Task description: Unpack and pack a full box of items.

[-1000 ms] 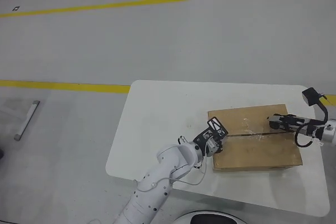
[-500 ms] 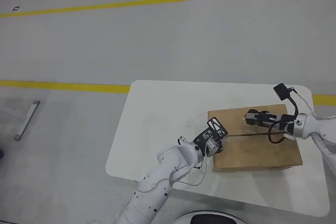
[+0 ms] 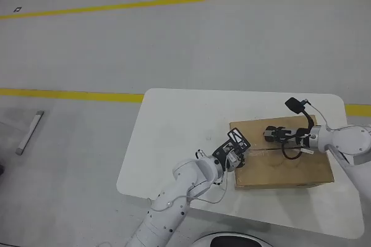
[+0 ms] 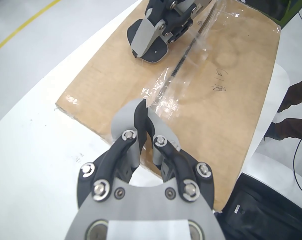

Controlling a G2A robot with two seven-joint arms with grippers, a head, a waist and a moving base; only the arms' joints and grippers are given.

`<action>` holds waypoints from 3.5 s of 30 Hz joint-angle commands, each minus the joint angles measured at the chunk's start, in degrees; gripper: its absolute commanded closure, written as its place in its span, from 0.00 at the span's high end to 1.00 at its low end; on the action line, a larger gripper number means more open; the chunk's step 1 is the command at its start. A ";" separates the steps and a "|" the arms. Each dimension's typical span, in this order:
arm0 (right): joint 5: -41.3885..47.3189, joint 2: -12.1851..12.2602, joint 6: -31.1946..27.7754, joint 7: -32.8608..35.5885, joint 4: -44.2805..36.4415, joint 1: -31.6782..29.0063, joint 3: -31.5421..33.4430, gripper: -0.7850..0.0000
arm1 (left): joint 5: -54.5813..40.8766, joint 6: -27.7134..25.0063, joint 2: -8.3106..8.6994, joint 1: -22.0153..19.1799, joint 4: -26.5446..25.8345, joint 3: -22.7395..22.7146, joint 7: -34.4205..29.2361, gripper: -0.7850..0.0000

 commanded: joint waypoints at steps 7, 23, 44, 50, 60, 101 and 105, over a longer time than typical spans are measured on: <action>-1.08 1.30 -0.18 1.14 -0.66 -3.33 5.43 0.00 | -0.08 -0.47 -0.02 -0.21 0.17 0.04 0.03 0.00; 5.38 3.04 0.00 2.59 -1.33 -10.65 16.34 0.00 | -0.40 -0.83 -0.05 -0.38 0.52 0.00 -0.13 0.00; 4.29 2.06 -9.40 4.16 4.41 -1.77 7.81 0.42 | -0.73 -1.10 -0.11 -1.06 1.29 -0.19 -0.23 0.00; 2.51 1.61 -12.58 6.10 6.79 1.74 4.19 0.42 | -0.58 -1.07 -0.12 -1.24 1.40 -0.22 -0.15 0.00; 3.22 1.51 -15.29 8.05 10.80 3.91 2.73 0.40 | -0.72 -1.04 -0.18 -1.43 1.68 -0.14 0.02 0.00; 1.98 2.00 -23.25 7.50 10.54 4.45 -0.47 0.02 | -0.65 -0.96 -0.38 -1.73 2.01 0.21 0.11 0.00; 2.37 1.81 -23.94 6.97 11.41 4.97 -1.32 0.00 | -0.62 -0.97 -0.37 -1.63 1.97 0.17 0.20 0.00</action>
